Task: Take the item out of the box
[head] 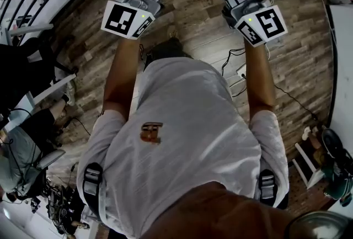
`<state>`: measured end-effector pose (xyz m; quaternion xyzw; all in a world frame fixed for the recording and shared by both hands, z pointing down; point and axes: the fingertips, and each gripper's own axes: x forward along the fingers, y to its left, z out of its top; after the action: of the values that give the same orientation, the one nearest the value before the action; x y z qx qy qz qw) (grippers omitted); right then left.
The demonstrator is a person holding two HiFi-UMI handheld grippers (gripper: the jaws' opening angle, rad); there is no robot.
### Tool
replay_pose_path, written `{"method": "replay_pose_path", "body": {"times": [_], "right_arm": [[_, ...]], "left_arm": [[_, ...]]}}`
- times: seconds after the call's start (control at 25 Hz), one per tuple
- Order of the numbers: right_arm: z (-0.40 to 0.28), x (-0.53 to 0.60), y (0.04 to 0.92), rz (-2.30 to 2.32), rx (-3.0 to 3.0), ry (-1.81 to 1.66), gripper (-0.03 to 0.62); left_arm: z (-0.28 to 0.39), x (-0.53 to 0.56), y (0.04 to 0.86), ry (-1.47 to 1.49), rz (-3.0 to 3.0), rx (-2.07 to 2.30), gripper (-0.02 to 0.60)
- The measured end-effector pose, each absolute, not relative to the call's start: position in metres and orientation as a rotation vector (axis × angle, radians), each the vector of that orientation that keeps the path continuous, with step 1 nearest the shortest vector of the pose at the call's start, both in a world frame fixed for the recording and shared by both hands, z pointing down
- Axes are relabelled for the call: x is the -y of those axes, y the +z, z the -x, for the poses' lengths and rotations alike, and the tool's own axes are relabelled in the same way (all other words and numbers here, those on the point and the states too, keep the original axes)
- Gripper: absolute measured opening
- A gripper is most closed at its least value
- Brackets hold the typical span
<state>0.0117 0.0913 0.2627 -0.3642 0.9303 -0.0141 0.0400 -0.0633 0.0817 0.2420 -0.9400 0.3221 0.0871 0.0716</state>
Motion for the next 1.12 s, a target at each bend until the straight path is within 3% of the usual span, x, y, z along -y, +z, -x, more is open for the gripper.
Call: {"method": "replay_pose_path", "body": {"times": [0.44,1.12], "right_arm": [[0.024,0.059,0.275,1.204,-2.864,-0.074,0.032],[0.016,0.163,0.31,1.311,-2.957,-0.137,0.032]], "left_arm": [[0.1,0.072,0.248,0.245,2.863,-0.899,0.02],[0.107,0.164,0.27,0.229,2.922,-0.881,0.02]]}}
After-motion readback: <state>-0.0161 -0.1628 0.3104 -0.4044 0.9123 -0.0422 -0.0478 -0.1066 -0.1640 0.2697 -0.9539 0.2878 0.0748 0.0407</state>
